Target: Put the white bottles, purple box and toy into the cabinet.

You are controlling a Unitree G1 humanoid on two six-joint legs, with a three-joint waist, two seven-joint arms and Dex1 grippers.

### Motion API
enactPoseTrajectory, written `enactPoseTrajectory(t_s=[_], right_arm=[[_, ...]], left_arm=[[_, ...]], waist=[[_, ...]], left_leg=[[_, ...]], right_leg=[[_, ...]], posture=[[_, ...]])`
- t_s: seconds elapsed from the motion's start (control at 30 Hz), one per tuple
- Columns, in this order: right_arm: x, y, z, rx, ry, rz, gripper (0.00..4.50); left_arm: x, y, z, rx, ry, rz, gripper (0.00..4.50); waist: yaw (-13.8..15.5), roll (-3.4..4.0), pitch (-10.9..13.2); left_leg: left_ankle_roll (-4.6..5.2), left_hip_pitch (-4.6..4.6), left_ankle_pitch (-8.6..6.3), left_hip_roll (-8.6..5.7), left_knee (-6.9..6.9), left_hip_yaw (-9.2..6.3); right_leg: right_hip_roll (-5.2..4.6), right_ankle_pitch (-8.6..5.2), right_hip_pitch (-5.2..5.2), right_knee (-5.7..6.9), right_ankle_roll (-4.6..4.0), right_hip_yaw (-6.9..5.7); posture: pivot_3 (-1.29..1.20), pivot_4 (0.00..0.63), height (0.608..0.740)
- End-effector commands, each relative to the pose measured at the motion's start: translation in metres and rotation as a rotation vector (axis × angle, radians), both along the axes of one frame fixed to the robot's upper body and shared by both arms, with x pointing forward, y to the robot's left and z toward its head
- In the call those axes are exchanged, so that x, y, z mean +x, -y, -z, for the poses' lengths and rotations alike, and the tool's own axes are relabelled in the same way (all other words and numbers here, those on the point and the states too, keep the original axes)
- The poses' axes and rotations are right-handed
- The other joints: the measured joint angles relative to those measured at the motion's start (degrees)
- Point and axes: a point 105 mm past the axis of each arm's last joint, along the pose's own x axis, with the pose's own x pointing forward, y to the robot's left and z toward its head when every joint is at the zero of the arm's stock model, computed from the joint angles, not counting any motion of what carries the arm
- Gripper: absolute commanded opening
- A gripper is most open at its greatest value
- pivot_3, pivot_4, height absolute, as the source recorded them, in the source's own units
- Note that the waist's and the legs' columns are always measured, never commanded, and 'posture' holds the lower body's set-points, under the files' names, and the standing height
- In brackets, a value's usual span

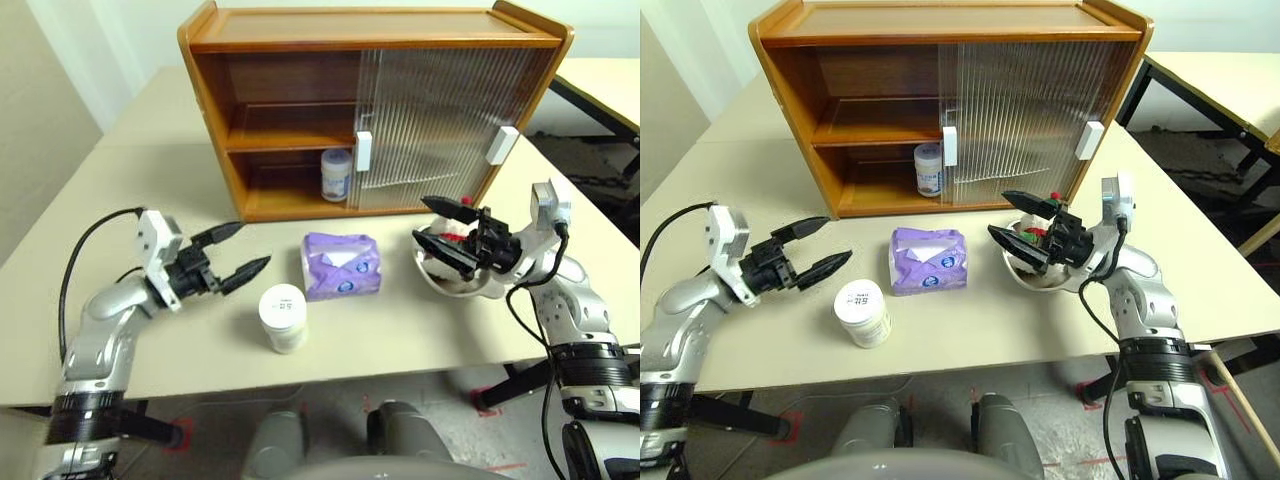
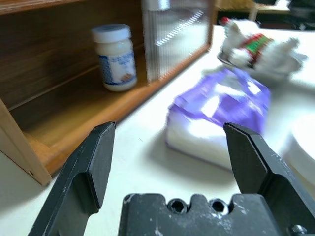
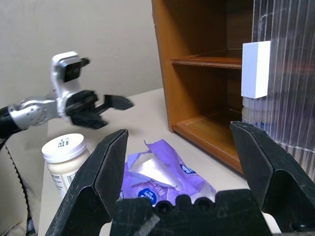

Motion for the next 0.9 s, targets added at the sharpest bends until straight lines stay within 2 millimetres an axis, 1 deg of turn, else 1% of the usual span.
enactPoseTrajectory(t_s=[0.03, 0.17, 0.23, 0.3, 0.43, 0.53, 0.7, 0.9], right_arm=[[0.000, 0.005, 0.000, -0.005, 0.001, 0.000, 4.50], [0.001, 0.006, 0.002, -0.006, -0.002, -0.004, 4.50], [0.001, 0.005, 0.003, -0.007, -0.008, -0.016, 4.50], [0.001, 0.004, 0.005, -0.009, -0.012, -0.025, 4.50], [0.003, 0.003, 0.005, -0.012, -0.012, -0.043, 4.50], [0.005, 0.003, 0.005, -0.016, -0.012, -0.052, 4.50], [0.008, 0.004, 0.004, -0.018, -0.008, -0.060, 4.50], [0.006, 0.002, 0.007, -0.022, -0.016, -0.074, 4.50]], left_arm=[[-0.011, -0.015, 0.000, 0.038, 0.026, 0.005, 4.44], [-0.021, -0.030, 0.000, 0.040, 0.017, -0.005, 4.44], [-0.031, -0.038, 0.001, 0.050, 0.000, -0.008, 4.44], [-0.040, -0.042, 0.003, 0.062, -0.019, 0.000, 4.44], [-0.055, -0.043, 0.015, 0.098, -0.059, 0.023, 4.44], [-0.061, -0.043, 0.022, 0.113, -0.079, 0.031, 4.44], [-0.069, -0.043, 0.033, 0.140, -0.108, 0.054, 4.44], [-0.080, -0.040, 0.043, 0.166, -0.151, 0.112, 4.44]], waist=[[-0.02, 0.10, 0.10], [-0.02, 0.24, 0.28], [0.00, 0.22, 0.37], [-0.11, 0.15, 0.49], [0.06, 0.30, 0.71], [0.15, 0.25, 0.78], [0.26, 0.26, 0.81], [0.25, 0.20, 0.86]], left_leg=[[0.00, 0.00, 0.00, 0.01, 0.00, 0.00], [0.00, -0.01, 0.00, 0.02, -0.02, 0.00], [0.00, -0.03, 0.00, 0.02, -0.02, 0.00], [0.00, -0.01, 0.00, 0.04, -0.09, 0.00], [-0.03, -0.03, -0.02, 0.04, -0.14, 0.00], [-0.04, -0.03, -0.03, 0.04, -0.19, -0.01], [-0.05, -0.09, -0.03, 0.01, -0.22, -0.03], [-0.05, -0.09, -0.03, -0.02, -0.40, -0.04]], right_leg=[[0.00, -0.02, -0.02, 0.00, -0.03, 0.00], [0.00, -0.06, -0.02, 0.01, 0.03, 0.00], [0.00, -0.05, -0.04, 0.01, 0.06, -0.01], [-0.01, -0.07, -0.05, 0.01, 0.12, -0.01], [-0.14, -0.12, -0.07, -0.01, 0.11, -0.05], [-0.52, -0.14, -0.08, -0.01, 0.10, -0.23], [-0.65, -0.19, -0.08, -0.02, 0.16, -0.41], [-0.70, -0.24, -0.08, -0.07, 0.17, -0.44]], posture=[[0.08, 0.034, 0.740], [0.10, 0.036, 0.740], [0.11, 0.038, 0.740], [0.12, 0.037, 0.740], [0.13, 0.037, 0.740], [0.13, 0.034, 0.740], [0.14, 0.032, 0.740], [0.16, 0.034, 0.740]])
